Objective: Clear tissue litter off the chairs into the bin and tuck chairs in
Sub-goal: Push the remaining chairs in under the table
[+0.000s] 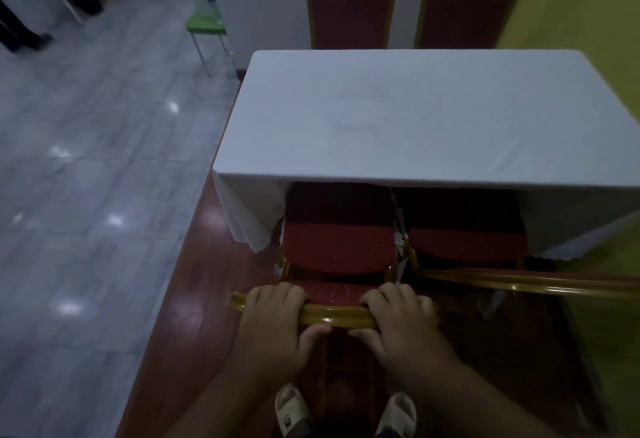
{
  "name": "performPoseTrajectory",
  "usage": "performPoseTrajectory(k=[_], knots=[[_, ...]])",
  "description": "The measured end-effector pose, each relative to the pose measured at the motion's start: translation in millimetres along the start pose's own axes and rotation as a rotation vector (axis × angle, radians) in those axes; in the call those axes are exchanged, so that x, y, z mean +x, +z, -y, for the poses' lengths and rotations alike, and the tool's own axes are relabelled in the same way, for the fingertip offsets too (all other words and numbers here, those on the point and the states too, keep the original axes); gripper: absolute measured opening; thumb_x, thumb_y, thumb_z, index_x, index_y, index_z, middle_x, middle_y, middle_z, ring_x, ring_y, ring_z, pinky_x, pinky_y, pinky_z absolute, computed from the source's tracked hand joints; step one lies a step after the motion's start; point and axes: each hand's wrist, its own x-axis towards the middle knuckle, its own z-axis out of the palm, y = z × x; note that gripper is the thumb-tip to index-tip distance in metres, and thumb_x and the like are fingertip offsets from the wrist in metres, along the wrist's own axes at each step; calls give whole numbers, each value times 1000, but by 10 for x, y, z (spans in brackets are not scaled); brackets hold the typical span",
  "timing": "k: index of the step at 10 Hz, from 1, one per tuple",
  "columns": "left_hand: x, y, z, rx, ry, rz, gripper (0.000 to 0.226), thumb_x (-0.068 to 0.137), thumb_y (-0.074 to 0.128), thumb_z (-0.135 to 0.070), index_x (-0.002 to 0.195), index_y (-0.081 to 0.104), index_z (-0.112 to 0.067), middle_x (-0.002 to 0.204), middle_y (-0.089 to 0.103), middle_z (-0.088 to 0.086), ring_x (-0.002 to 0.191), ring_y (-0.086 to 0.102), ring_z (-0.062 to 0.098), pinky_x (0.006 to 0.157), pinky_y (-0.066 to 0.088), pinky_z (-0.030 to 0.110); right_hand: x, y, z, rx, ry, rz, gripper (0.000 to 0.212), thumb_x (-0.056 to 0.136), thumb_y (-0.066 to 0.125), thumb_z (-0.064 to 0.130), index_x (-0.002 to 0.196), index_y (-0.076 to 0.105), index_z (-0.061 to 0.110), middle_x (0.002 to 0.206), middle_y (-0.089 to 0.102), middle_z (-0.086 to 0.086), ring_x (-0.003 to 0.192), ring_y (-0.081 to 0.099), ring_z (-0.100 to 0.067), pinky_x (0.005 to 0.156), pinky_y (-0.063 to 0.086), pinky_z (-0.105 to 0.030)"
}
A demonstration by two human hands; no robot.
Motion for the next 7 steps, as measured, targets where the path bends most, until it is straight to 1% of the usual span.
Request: performPoseTrajectory(k=[1, 2, 3, 4, 5, 6, 7], knots=[[144, 2, -5, 5, -7, -16, 41, 88, 38, -67, 89, 48, -27, 87, 45, -11, 78, 38, 12, 77, 34, 33, 132, -5, -83, -13, -10, -41, 52, 82, 23, 75, 116, 43, 42, 108, 44, 17, 101, 41, -11, 89, 36, -39], [252, 10, 4, 14, -6, -22, 42, 88, 38, -66, 90, 48, -25, 88, 46, -9, 79, 39, 14, 79, 37, 35, 250, 9, -155, -14, -16, -93, 46, 80, 27, 72, 111, 45, 42, 103, 45, 17, 96, 43, -12, 81, 35, -37], [323, 22, 21, 9, -2, -35, 38, 88, 41, -64, 90, 45, -27, 88, 44, -10, 79, 38, 13, 79, 36, 35, 330, 25, -198, -26, -17, -133, 41, 79, 35, 72, 108, 45, 43, 98, 44, 18, 91, 42, -10, 74, 32, -35], [382, 28, 49, -17, 9, -27, 34, 87, 42, -65, 90, 42, -31, 88, 43, -12, 79, 38, 11, 79, 35, 35, 384, 20, -235, -17, -23, -131, 40, 81, 37, 74, 108, 43, 45, 98, 41, 22, 91, 40, -8, 75, 31, -36], [397, 38, 76, -25, 19, -22, 32, 86, 43, -69, 89, 38, -37, 86, 40, -17, 78, 37, 7, 75, 31, 31, 387, -28, -250, 36, -24, -78, 44, 80, 33, 79, 109, 42, 48, 99, 40, 23, 91, 35, -5, 79, 30, -35], [416, 7, 95, -17, 31, 1, 34, 85, 39, -74, 89, 38, -40, 85, 41, -20, 78, 39, 6, 74, 33, 31, 391, -132, -243, 78, -22, -6, 48, 78, 34, 81, 112, 41, 48, 102, 41, 23, 94, 37, -6, 83, 33, -36], [499, -129, 99, 31, 84, 118, 42, 85, 30, -79, 92, 41, -39, 89, 46, -18, 82, 45, 8, 75, 38, 35, 395, -335, -248, 109, -49, 100, 55, 75, 40, 81, 116, 44, 45, 106, 46, 19, 102, 44, -9, 89, 40, -39]])
